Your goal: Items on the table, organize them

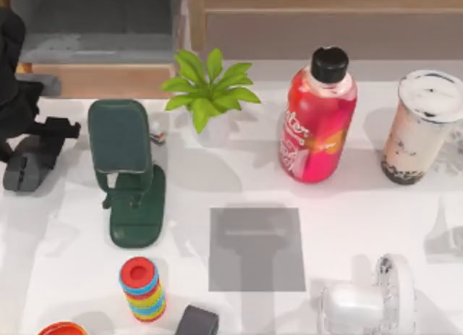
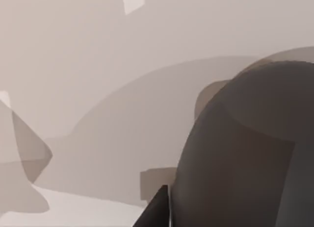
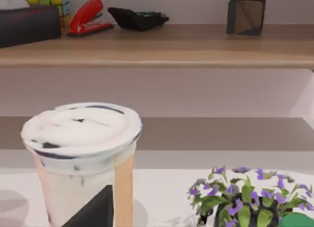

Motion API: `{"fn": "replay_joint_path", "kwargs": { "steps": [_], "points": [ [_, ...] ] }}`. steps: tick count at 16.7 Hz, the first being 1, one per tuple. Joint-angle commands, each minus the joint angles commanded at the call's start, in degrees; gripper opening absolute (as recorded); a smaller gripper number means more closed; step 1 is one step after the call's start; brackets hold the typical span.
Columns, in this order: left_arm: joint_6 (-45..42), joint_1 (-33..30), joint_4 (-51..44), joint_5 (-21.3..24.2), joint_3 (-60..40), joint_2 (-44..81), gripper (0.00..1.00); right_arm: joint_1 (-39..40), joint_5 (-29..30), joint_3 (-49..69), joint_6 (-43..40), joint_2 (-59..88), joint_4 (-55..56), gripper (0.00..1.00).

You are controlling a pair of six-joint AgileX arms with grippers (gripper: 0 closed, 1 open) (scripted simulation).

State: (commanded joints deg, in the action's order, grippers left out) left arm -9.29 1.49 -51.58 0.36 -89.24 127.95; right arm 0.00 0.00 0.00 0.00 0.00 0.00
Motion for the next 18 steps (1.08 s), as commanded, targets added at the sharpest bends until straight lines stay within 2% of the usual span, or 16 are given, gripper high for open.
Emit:
{"fn": "replay_joint_path", "kwargs": {
  "steps": [5,12,18],
  "points": [
    [-0.04,-0.20,-2.77,0.00,-2.50,-1.82,0.00,0.00,0.00,0.00,0.00,0.00,0.00,1.00],
    [0.12,-0.25,-19.48,-0.06,-14.35,-6.09,0.00,0.00,0.00,0.00,0.00,0.00,0.00,1.00],
    [0.04,-0.18,-20.52,-0.09,-15.25,-6.45,0.00,0.00,0.00,0.00,0.00,0.00,0.00,1.00]
  ]
}}
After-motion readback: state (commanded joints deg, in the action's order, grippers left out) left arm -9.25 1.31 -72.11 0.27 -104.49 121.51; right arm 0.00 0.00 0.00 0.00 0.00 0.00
